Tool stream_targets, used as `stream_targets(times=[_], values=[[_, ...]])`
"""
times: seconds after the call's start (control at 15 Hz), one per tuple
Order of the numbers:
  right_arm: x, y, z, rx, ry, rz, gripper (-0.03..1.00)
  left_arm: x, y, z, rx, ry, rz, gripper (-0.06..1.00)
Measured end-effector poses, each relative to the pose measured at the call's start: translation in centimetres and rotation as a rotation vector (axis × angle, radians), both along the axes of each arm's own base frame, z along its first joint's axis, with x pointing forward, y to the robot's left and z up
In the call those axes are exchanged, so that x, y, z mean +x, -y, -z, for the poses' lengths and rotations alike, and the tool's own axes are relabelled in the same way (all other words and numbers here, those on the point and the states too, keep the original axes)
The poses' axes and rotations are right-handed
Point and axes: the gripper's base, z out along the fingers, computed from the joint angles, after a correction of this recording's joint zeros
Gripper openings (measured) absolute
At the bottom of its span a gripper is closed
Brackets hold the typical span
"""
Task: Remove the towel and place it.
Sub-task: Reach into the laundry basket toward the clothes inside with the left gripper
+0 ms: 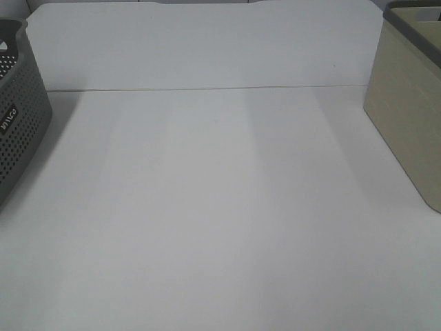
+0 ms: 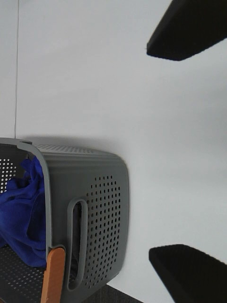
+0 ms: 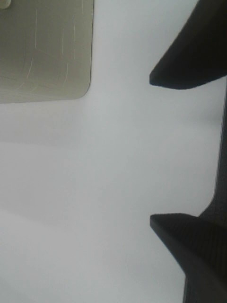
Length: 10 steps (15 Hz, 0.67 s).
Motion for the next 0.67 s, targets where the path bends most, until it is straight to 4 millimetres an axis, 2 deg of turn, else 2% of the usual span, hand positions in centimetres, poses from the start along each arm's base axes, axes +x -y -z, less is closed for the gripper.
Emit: stream_targets(times=[0.67], values=[[0.0, 0.0, 0.0, 0.0, 0.0, 0.0, 0.73, 0.0, 0.05, 0.0, -0.005, 0.0, 0.003, 0.99]])
